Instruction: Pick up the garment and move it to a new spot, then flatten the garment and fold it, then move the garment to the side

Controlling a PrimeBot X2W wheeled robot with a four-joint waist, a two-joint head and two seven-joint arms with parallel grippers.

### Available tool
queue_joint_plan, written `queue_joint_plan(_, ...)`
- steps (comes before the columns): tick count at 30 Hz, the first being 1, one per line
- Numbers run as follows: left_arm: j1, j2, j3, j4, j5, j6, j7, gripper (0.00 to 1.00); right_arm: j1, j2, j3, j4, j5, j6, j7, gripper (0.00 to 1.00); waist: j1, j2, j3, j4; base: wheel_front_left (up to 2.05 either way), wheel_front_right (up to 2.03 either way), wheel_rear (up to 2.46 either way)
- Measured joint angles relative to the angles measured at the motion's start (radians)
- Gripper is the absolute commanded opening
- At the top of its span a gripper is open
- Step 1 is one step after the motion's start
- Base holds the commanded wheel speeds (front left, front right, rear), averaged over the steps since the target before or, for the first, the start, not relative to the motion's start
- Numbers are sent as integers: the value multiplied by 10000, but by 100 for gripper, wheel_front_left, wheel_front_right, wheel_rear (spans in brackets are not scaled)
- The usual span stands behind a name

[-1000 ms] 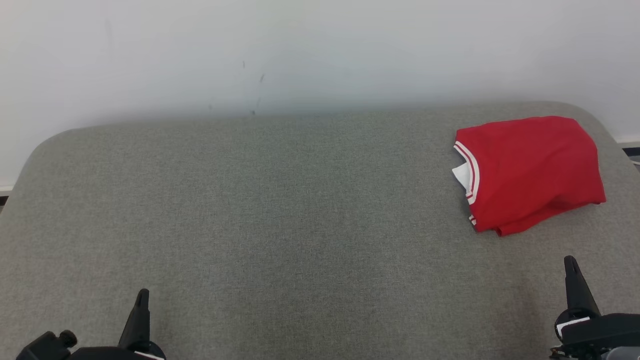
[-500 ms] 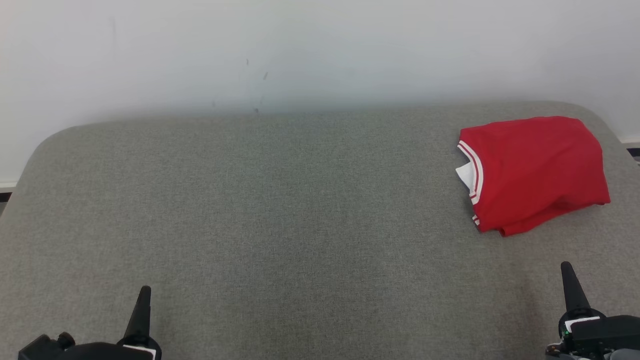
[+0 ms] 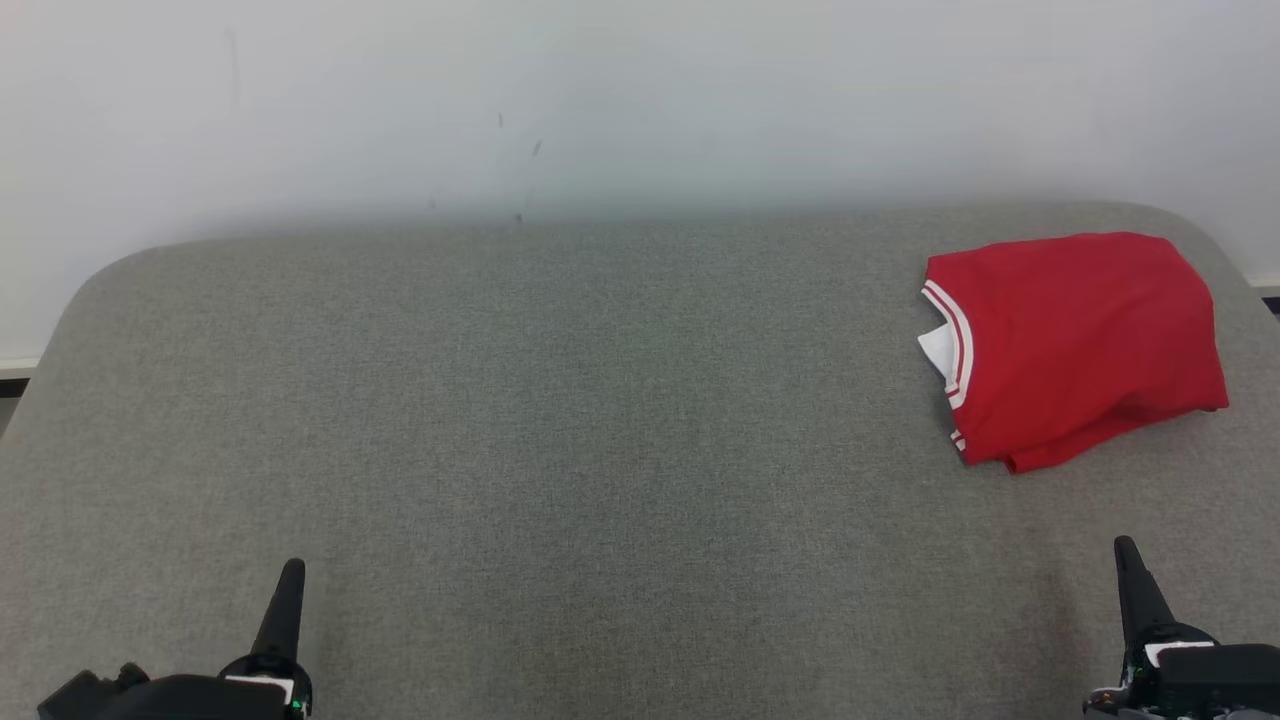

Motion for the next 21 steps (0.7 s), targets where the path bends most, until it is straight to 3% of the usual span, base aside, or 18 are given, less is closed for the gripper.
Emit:
queue_joint_plan(16,-343,-405,554,274,-1551,-316,568,0,-223,518,-556,585,1824,430,564,0,0,0,44,80,0,0,0)
queue_joint_plan(21,-343,-474,573,305,-1758,-339,598,0,-328,558,-589,617,1900,439,602,0,0,0,45,83,0,0,0)
